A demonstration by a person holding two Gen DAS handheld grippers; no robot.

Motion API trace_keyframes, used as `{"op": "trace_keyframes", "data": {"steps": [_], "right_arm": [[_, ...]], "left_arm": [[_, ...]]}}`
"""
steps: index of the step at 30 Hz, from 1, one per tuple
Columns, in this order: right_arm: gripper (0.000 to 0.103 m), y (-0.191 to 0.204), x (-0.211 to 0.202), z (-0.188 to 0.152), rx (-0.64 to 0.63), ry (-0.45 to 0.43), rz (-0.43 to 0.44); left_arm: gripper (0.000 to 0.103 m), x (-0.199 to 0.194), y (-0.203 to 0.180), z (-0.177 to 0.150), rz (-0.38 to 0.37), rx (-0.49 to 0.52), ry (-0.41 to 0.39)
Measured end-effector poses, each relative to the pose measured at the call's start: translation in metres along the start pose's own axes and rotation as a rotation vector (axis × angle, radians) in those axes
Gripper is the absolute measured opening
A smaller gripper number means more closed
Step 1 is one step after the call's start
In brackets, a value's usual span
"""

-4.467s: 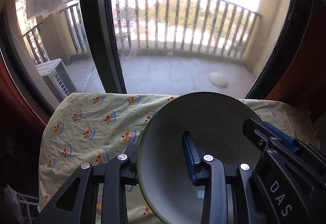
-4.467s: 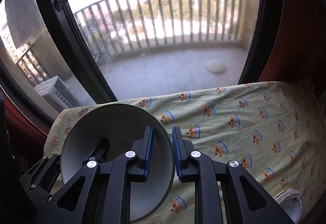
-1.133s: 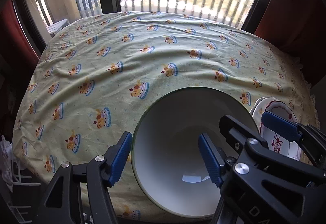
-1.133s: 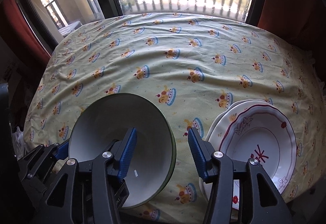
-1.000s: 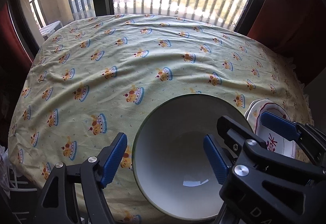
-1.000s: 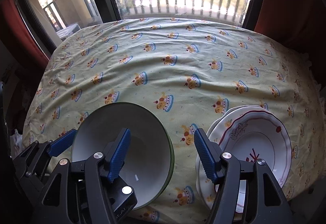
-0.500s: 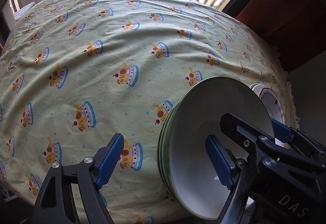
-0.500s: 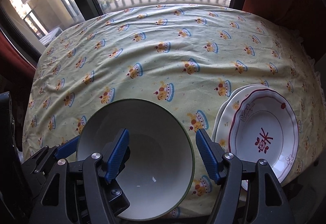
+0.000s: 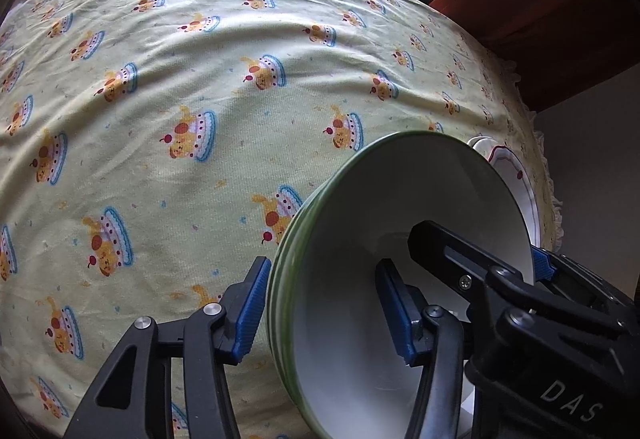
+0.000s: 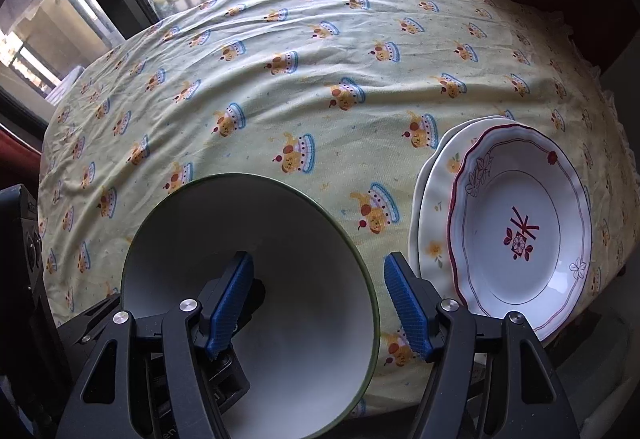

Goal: Organize plates and bowls
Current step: 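Grip the rim of the nested bowl stack with both grippers, then lift and carry the nested bowls toward the plate stack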

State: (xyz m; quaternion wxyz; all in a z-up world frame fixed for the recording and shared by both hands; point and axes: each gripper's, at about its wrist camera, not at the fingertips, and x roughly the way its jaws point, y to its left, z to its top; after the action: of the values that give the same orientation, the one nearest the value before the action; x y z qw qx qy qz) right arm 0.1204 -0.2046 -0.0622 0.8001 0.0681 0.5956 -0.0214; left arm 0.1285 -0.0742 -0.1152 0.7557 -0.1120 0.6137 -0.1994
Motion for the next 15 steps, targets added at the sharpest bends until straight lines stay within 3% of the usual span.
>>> {"op": "trace_keyframes", "data": {"steps": [9,15], "right_arm": [[0.070,-0.026,0.013,0.002,0.100,0.044,0.105],[0.058,-0.037,0.028,0.004,0.120,0.084,0.224]], "left_arm": [[0.055,0.002,-0.012,0.004,0.081,0.043,0.006],[0.057,0.003,-0.017,0.004,0.140,0.025,-0.003]]}}
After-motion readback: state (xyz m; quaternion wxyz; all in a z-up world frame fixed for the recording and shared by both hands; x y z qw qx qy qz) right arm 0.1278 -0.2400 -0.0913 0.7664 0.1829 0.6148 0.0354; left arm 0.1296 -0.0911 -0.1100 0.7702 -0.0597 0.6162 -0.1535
